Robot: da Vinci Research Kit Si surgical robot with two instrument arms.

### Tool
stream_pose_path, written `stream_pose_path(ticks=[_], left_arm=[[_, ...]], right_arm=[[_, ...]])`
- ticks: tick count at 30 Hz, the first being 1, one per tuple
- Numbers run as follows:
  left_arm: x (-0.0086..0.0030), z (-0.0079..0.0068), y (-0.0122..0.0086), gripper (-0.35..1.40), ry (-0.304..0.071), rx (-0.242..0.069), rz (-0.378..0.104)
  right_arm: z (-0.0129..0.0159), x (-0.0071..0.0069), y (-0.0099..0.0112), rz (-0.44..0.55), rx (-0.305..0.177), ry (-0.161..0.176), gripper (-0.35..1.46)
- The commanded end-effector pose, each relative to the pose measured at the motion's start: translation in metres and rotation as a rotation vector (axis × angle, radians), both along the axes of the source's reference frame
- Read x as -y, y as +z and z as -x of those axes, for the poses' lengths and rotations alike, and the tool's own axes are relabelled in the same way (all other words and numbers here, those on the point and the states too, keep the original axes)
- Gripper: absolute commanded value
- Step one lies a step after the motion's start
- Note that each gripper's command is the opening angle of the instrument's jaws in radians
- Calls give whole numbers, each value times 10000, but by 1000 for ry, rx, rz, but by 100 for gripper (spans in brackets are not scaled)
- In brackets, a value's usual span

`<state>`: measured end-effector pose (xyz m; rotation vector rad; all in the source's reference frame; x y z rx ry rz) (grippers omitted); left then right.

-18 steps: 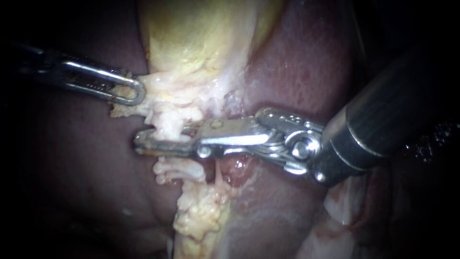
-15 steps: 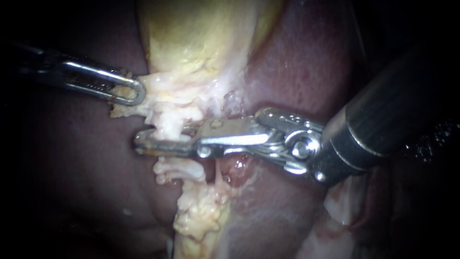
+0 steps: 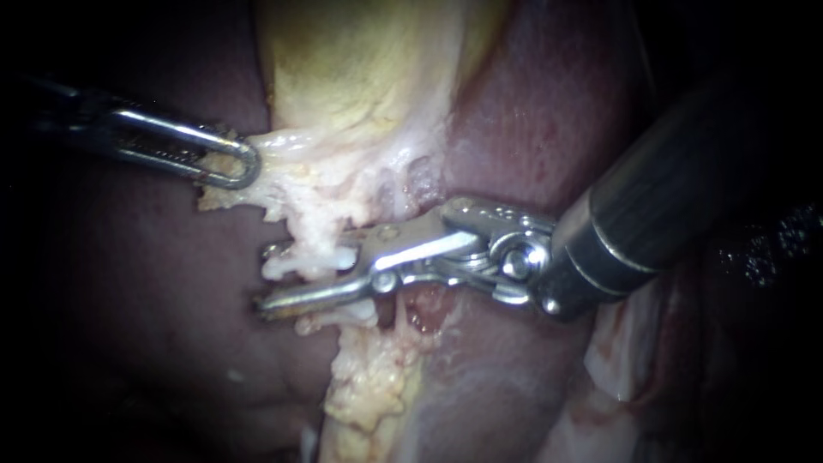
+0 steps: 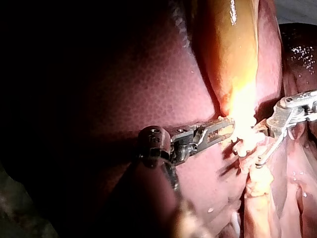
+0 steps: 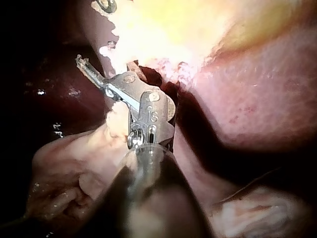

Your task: Going back third clip left tube

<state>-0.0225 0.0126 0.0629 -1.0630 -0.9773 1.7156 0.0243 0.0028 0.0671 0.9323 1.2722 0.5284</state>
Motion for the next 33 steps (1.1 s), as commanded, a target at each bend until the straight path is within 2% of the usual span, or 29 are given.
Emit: stream_pose_path(ticks=[1,6,11,20,33], left_arm=[[0,0,0,-35,0,0,0],[1,0,-2,-35,0,-1,0],[2,0,-2,-35,0,-1,0],[1,0,-5,-35,0,0,-1],[1,-2,-5,-35,1,1,-1]], right_arm=[[1,-1,5,18,2,9,47],[4,-11,25,93,26,62,49],[12,-20,36,145,36,86,49],[28,-23,42,202,23,80,50],[63,-15,30,222,4,61,50]])
